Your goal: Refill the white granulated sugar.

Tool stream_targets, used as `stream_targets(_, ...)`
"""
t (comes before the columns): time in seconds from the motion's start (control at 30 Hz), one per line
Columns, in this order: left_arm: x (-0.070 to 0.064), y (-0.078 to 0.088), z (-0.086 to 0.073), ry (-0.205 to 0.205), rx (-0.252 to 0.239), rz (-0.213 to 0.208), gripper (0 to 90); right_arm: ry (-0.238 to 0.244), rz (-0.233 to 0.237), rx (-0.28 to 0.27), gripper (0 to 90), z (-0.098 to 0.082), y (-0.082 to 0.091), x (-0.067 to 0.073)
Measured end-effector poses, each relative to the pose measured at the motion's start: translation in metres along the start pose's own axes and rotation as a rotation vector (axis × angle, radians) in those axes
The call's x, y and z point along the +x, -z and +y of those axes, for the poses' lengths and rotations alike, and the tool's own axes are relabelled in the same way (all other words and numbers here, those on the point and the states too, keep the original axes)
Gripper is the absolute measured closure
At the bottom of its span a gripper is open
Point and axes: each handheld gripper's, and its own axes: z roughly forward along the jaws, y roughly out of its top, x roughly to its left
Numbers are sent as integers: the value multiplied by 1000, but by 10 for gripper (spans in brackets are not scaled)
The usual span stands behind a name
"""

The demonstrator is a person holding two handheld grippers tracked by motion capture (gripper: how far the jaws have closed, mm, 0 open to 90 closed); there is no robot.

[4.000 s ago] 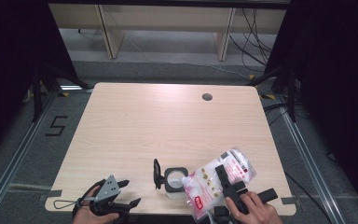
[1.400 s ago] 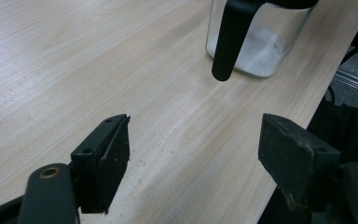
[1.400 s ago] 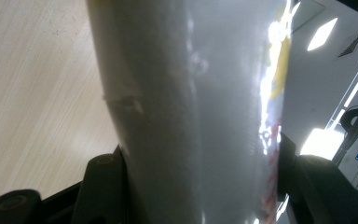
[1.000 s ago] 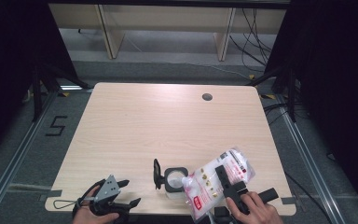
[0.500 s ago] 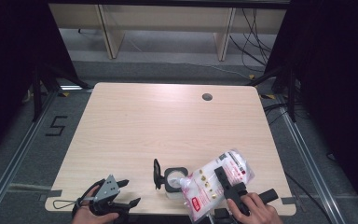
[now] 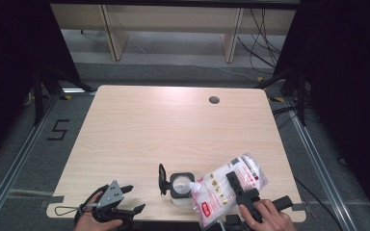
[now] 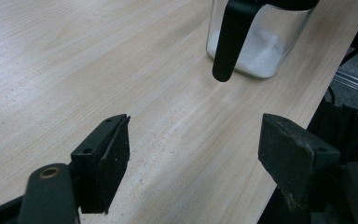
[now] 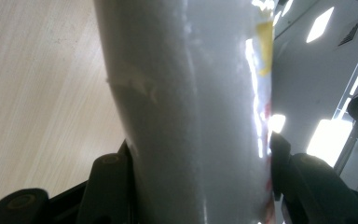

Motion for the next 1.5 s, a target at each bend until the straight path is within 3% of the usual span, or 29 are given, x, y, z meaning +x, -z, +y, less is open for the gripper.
stream_targets(0.03, 0, 0, 0, 2, 0, 1, 244, -18, -12, -5, 523, -1, 0, 2)
stream_targets(0.07, 0, 0, 0, 3, -2, -2, 244, -36, 5, 16, 523, -1, 2, 2)
stream_targets(0.1, 0, 0, 0, 2, -3, -2, 244, -12, 4, 6, 523, -2, 1, 1)
stream_targets(0.2, 0, 0, 0, 5, 0, 0, 244, -16, 12, 4, 523, -2, 2, 2)
stream_targets(0.33, 0, 0, 0, 0, 1, 0, 244, -53, 15, 6, 523, -2, 1, 4)
stream_targets(0.4, 0, 0, 0, 4, 5, -5, 244, 4, 7, -15, 523, -2, -1, 1)
stream_targets(0.5, 0, 0, 0, 1, 1, 0, 244, -14, 16, -6, 523, -1, 0, 3)
stream_targets(0.57, 0, 0, 0, 0, 1, 0, 244, 12, 10, -24, 523, 0, -1, 1)
stream_targets(1.03, 0, 0, 0, 6, 0, -1, 245, -14, 27, -17, 524, 0, -3, 6)
stream_targets(1.5, 0, 0, 0, 5, 0, -1, 244, -4, 25, -21, 524, 0, -3, 5)
